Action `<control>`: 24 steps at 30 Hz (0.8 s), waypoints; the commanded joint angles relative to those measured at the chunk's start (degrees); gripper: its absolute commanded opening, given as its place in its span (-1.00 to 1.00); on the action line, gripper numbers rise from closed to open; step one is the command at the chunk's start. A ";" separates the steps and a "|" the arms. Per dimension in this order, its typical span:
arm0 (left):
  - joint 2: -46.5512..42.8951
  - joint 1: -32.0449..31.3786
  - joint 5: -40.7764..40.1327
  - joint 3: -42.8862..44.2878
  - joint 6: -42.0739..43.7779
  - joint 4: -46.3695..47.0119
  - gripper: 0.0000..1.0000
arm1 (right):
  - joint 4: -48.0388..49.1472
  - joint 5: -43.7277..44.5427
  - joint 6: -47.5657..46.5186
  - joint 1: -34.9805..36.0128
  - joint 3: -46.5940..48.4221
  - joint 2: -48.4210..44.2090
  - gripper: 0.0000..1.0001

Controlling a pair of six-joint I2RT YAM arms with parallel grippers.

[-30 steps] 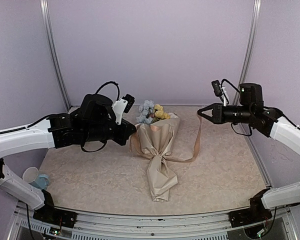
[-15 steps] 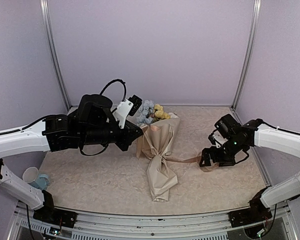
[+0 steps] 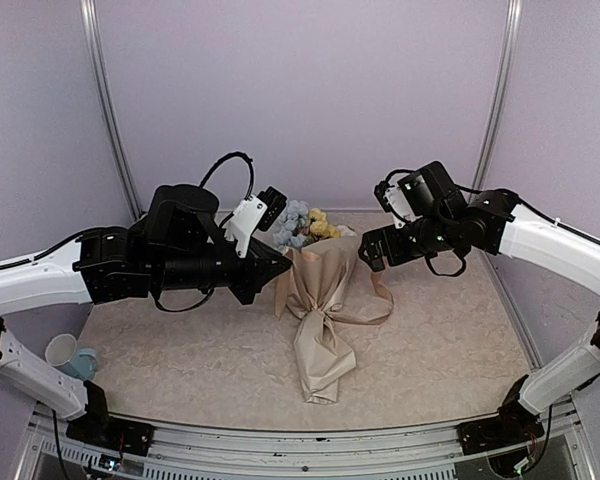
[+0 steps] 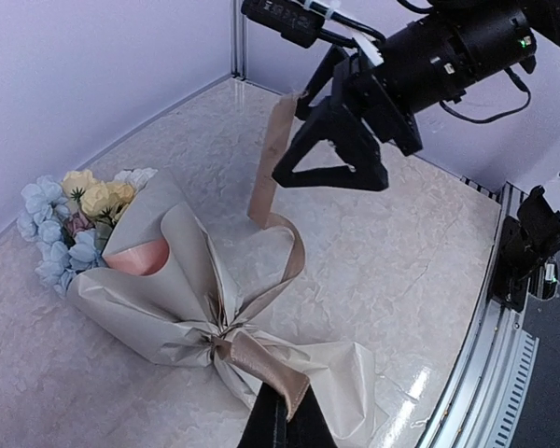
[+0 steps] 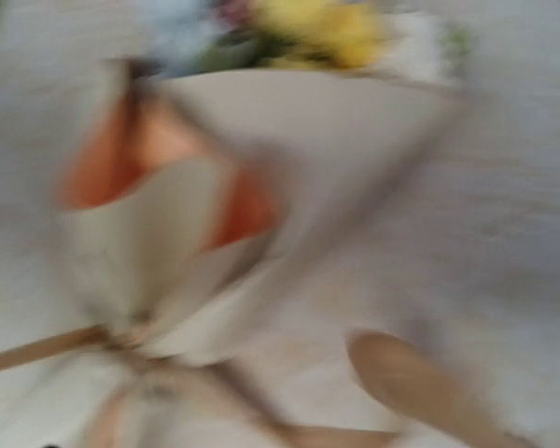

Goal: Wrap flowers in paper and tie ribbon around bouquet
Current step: Adjust the half-tied ribbon on the folded bouquet.

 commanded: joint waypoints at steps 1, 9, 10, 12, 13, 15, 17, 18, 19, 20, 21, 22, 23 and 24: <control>-2.40 -0.98 0.45 2.00 2.04 0.69 -1.00 | -13.37 21.99 4.27 -0.22 5.83 1.37 1.00; -1.45 -0.99 1.24 2.03 3.62 0.85 -1.00 | -40.62 28.14 -0.06 -18.83 28.88 5.81 1.00; -1.44 -0.99 1.17 1.86 3.48 0.91 -1.00 | -40.73 22.75 -2.34 -20.85 29.62 6.55 1.00; -1.36 -0.99 0.92 1.49 3.07 1.06 -1.00 | -41.69 18.76 -3.19 -21.48 28.48 9.00 1.00; -1.30 -0.99 0.90 1.30 2.87 1.17 -1.00 | -41.62 16.44 -3.34 -21.09 26.91 10.46 1.00; -1.51 -0.99 0.93 0.79 2.61 1.41 -1.00 | -38.69 12.14 -5.51 -17.38 22.14 12.12 1.00; -1.85 -1.06 0.76 0.72 2.59 1.18 -1.00 | -33.35 6.96 -9.65 -9.64 17.96 11.70 1.00; -2.00 -1.07 0.52 0.65 2.71 0.91 -1.00 | -30.31 2.52 -11.81 -5.96 16.71 10.97 1.00; -2.28 -1.08 0.04 0.56 2.80 0.70 -1.00 | -26.75 -4.45 -14.42 -2.88 15.35 9.80 1.00; -2.36 -1.08 -0.34 0.55 2.97 0.56 -1.00 | -22.74 -13.38 -17.15 -0.87 13.73 8.10 1.00; -2.52 -1.08 -0.79 0.41 3.07 0.45 -1.00 | -18.19 -23.10 -20.27 0.70 11.30 4.85 1.00; -2.62 -1.05 -1.04 0.31 3.09 0.41 -1.00 | -13.79 -30.67 -22.63 1.43 8.57 2.02 1.00; -2.67 -1.07 -1.10 0.17 3.09 0.36 -1.00 | -9.60 -35.63 -23.96 1.60 5.71 -0.93 1.00; -2.74 -1.03 -1.17 0.08 3.03 0.47 -1.00 | -5.48 -35.14 -23.95 1.47 2.76 -3.75 1.00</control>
